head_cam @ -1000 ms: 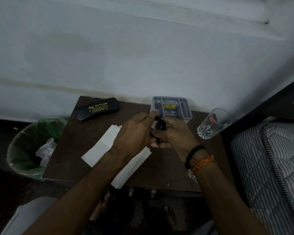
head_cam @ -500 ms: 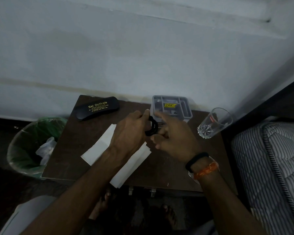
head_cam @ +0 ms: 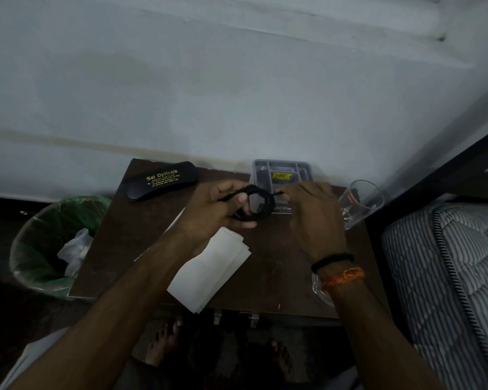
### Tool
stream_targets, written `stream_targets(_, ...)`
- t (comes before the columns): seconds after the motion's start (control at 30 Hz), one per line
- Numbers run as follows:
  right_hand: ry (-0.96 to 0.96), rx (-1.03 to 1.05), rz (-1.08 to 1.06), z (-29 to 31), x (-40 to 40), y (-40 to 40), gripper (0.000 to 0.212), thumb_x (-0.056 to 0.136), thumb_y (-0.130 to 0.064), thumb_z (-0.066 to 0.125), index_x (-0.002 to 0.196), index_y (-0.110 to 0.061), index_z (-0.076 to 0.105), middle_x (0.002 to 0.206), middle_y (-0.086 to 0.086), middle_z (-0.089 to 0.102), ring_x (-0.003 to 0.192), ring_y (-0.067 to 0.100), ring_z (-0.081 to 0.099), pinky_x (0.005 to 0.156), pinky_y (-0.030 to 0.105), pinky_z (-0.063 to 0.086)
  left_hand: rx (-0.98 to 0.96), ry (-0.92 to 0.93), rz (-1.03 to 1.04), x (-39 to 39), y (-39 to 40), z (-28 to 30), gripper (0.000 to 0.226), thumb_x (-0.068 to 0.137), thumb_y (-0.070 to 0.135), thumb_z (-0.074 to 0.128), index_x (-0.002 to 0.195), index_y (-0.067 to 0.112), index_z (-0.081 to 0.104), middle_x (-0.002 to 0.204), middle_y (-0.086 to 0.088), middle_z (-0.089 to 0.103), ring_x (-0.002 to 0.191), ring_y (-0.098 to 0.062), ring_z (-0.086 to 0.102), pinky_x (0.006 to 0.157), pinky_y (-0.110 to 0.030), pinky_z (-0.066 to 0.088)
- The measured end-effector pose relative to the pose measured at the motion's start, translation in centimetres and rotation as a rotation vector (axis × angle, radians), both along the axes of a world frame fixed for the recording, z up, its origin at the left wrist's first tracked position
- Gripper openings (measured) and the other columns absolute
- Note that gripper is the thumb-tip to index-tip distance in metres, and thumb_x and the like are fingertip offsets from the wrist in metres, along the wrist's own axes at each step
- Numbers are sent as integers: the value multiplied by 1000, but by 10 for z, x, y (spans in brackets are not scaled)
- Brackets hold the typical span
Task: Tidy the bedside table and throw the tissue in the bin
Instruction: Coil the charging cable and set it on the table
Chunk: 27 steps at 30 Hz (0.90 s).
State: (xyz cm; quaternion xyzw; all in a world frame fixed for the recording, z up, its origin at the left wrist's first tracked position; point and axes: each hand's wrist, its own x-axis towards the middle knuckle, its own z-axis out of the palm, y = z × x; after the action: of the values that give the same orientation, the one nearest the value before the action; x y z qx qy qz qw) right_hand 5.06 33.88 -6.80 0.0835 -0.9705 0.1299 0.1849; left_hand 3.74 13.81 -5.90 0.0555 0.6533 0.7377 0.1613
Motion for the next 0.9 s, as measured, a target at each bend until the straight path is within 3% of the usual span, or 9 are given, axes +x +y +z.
stream_targets(0.1,14,-264,-58,4,4,-9,30,89,2,61,110,-16,74,108,6,63,97,19,57,78,24,42,128,-61,-8,0,-2,1,27,95,-2,53,120,-3,63,104,-36,59,94,-39,66,76,-42,61)
stream_targets(0.2,-44,-399,-35,8,7,-12,29,94,-3,57,113,-18,73,105,2,69,92,8,59,79,17,47,188,-73,-50,1,-2,1,31,94,-3,54,123,-4,61,101,-24,61,93,-28,66,79,-44,60)
stream_targets(0.27,-156,-620,-17,5,5,-14,28,95,-4,55,112,-18,73,109,0,73,99,10,66,86,23,53,192,-64,-65,2,-1,1,33,92,-4,55,125,-4,60,113,-20,67,101,-30,69,81,-46,60)
stream_targets(0.37,-350,-1202,-31,11,6,-20,25,96,6,52,110,-5,70,109,12,72,103,25,70,79,31,60,159,-13,-57,3,2,0,36,91,-6,57,127,-3,59,124,-19,65,108,-33,68,80,-45,61)
stream_targets(0.43,-438,-1365,-30,16,9,-22,26,93,12,51,111,2,67,109,18,72,100,27,71,75,31,60,102,44,-37,4,4,0,36,92,-5,57,128,0,60,125,-16,65,109,-32,68,80,-46,61)
stream_targets(0.7,-538,-1499,-75,16,8,-21,25,98,1,50,120,4,62,108,18,71,85,20,71,72,28,60,-178,249,41,4,6,-5,38,91,8,65,125,25,62,123,-8,67,90,-23,74,72,-49,62)
stream_targets(0.9,-642,-1586,-110,18,7,-22,26,99,-7,52,121,-2,63,118,17,69,98,25,66,81,31,56,-231,293,35,3,9,-9,41,92,5,63,124,30,57,124,-11,65,90,-24,74,75,-46,62)
